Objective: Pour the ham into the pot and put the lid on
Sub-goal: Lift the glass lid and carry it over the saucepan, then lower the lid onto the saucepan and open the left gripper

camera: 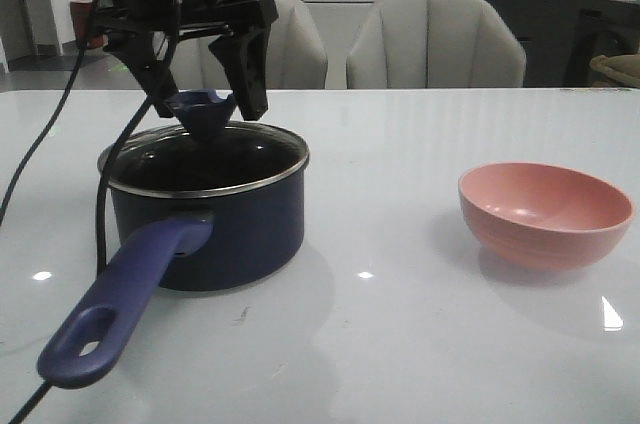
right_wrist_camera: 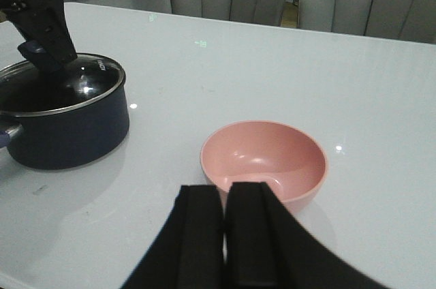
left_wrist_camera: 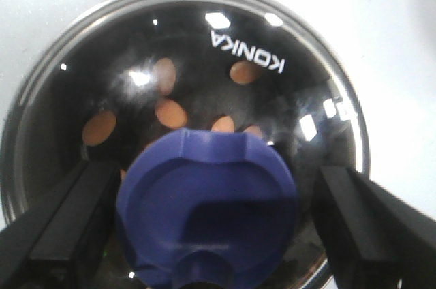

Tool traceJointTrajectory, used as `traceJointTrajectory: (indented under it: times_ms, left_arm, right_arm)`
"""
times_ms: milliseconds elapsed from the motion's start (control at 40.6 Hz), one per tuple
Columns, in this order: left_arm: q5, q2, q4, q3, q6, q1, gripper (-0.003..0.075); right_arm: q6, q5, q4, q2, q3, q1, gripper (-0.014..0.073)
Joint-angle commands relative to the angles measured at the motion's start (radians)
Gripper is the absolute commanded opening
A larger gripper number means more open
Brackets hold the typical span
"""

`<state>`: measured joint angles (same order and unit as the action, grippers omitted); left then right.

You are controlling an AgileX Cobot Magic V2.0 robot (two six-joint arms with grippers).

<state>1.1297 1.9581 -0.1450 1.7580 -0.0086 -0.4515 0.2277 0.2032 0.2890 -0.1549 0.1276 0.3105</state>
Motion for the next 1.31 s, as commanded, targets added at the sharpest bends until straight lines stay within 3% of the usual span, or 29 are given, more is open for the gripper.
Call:
traceJointTrajectory:
  times_ms: [0, 394, 1281]
  left_arm:
    - [-0.010, -0.063, -0.012, 0.074, -0.001, -0.007, 0.0585]
    - [0.064, -0.249, 0.102, 0.020, 0.029, 0.002, 0.0585]
    - [-0.345, -1.203, 0.145, -0.836, 0.033, 0.002, 0.0585]
  right_arm:
    - [0.006, -0.073, 0.000, -0.009, 0.028, -0.001, 0.0178]
    - [0.006, -0.073, 0.000, -0.009, 0.028, -0.001, 0.0178]
    - [0.006, -0.073, 0.000, -0.009, 0.028, -0.001, 0.0178]
